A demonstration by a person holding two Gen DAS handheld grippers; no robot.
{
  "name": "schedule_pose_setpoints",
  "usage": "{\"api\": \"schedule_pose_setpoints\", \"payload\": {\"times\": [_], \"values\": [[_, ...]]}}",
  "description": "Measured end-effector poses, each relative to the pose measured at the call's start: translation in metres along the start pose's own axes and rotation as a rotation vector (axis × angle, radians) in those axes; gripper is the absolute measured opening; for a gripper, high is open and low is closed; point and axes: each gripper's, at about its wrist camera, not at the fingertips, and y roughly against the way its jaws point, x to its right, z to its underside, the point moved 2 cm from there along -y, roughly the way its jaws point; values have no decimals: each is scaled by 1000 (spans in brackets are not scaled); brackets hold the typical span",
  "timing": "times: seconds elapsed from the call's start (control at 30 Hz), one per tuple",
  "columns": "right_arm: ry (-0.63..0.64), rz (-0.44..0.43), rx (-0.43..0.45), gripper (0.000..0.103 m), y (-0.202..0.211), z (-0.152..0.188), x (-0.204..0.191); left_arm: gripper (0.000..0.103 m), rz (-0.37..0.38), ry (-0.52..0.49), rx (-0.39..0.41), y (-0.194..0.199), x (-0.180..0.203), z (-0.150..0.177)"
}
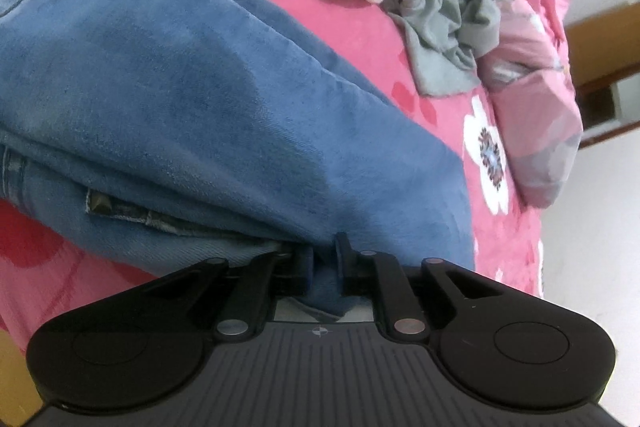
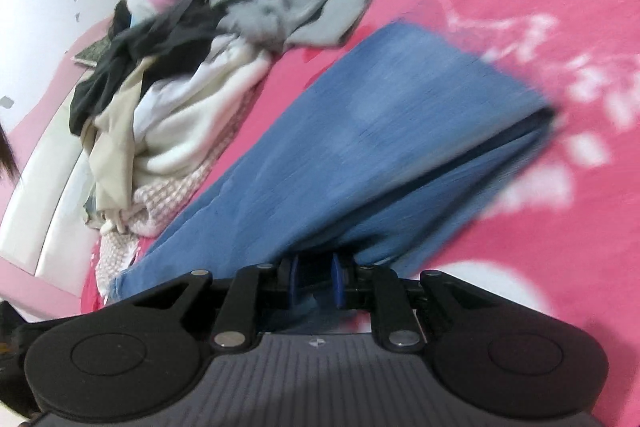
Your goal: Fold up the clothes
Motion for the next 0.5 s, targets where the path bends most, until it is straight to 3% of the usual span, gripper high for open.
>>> {"api": "schedule_pose_setpoints", "payload": {"times": [0.13,0.23,0.3,0.37,0.5], "values": [[143,78,51,19,37,-14,-8,13,-5,-40,0,0,1,1],[307,45,97,19,48,-23,-38,13,-14,-75,1,0,2,2],[446,23,111,19,41,-23,-61,14,-19,-96,1,0,3,2],[557,55,101,19,22,-17,-69,14,-27,-120,2,1,5,3],[679,166,14,17,-28,5,-41,16,-45,-181,-4,-3,7,7]]}}
